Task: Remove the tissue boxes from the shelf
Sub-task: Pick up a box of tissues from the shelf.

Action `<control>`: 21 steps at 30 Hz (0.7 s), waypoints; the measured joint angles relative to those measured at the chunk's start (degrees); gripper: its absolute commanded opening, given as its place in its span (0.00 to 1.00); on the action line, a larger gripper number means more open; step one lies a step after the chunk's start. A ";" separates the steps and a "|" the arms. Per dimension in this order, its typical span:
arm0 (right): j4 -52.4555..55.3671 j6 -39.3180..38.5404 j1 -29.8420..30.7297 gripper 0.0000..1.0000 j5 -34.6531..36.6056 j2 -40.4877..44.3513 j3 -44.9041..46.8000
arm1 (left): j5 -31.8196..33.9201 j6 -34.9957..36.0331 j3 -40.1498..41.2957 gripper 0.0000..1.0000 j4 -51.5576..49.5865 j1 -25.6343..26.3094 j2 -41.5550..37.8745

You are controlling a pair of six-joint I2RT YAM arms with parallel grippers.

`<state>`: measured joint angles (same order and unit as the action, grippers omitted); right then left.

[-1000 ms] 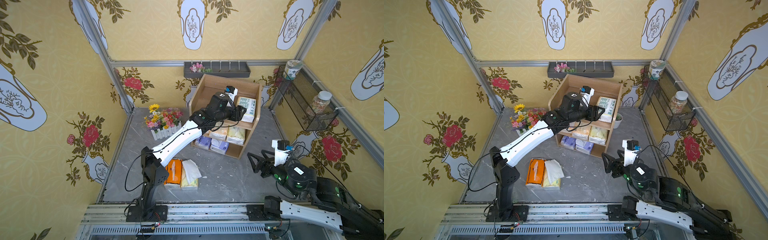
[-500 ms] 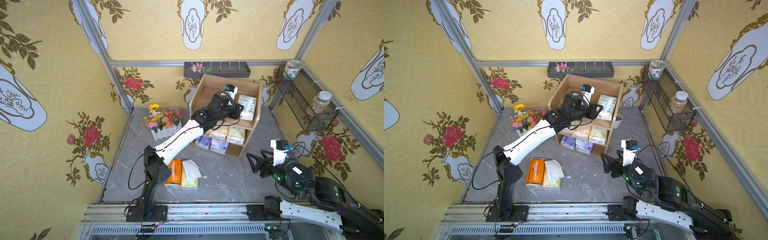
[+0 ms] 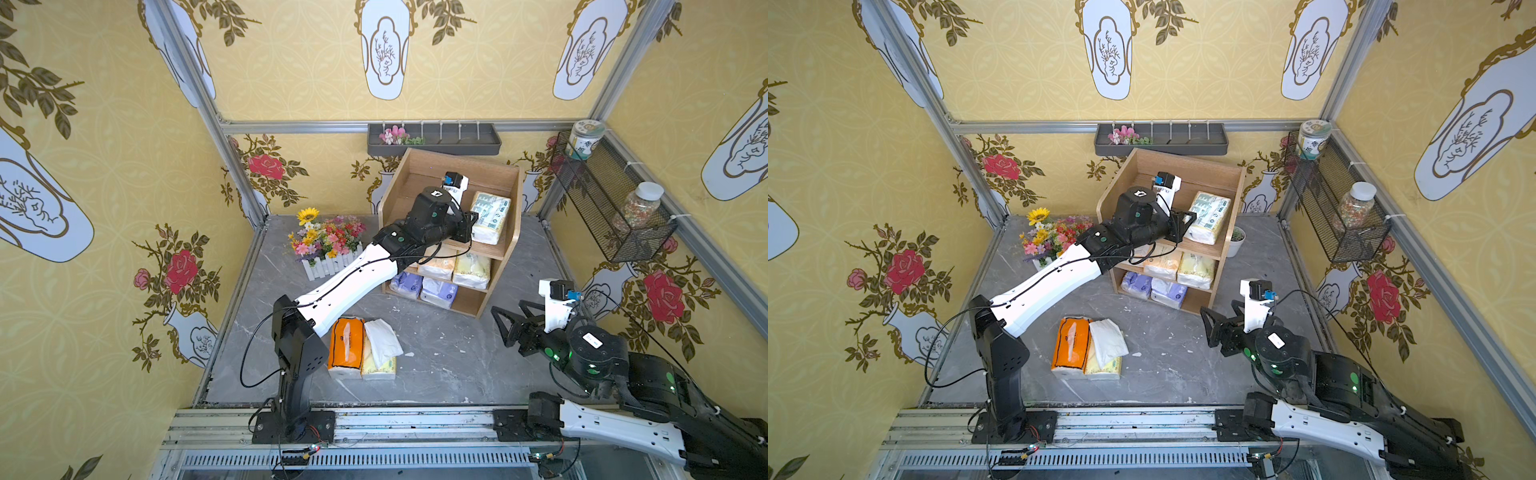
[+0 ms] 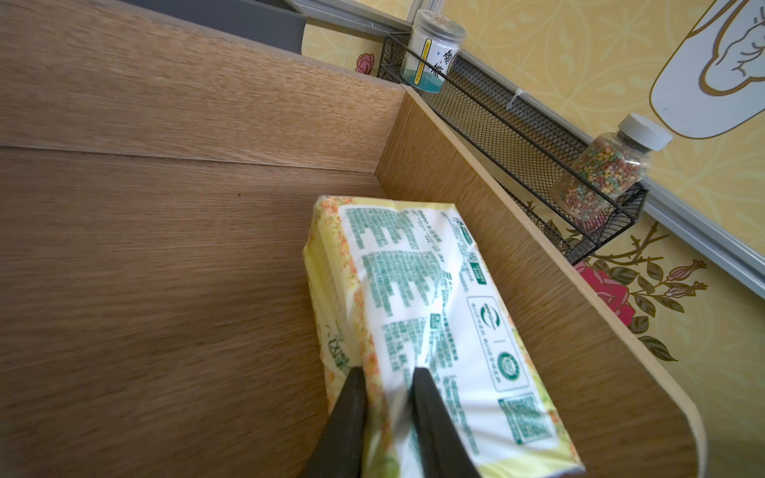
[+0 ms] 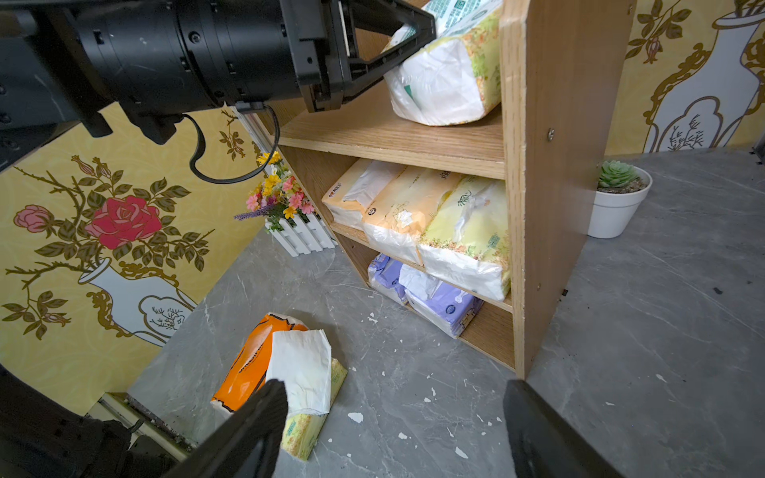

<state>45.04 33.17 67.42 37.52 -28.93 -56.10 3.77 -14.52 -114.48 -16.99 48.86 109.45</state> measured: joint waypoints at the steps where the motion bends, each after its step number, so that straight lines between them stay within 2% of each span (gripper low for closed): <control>1: 0.00 0.00 0.00 0.86 0.00 0.00 0.07 | 0.15 0.07 0.79 0.03 0.31 -0.09 -0.57; 3: 0.00 0.02 0.00 0.86 0.00 -0.24 0.20 | 0.59 0.11 2.71 0.00 0.98 -0.15 -1.97; 15: 0.00 1.05 0.00 0.86 -0.28 -4.79 0.24 | 3.98 -0.59 19.58 0.00 6.73 -0.22 -14.88; 21: -0.11 1.42 0.00 0.85 -0.81 -8.92 0.07 | 5.27 -1.18 25.27 0.00 8.87 -0.22 -19.37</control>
<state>44.93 34.59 67.42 36.71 -37.85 -56.03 9.04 -15.70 -89.21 -8.12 48.64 90.08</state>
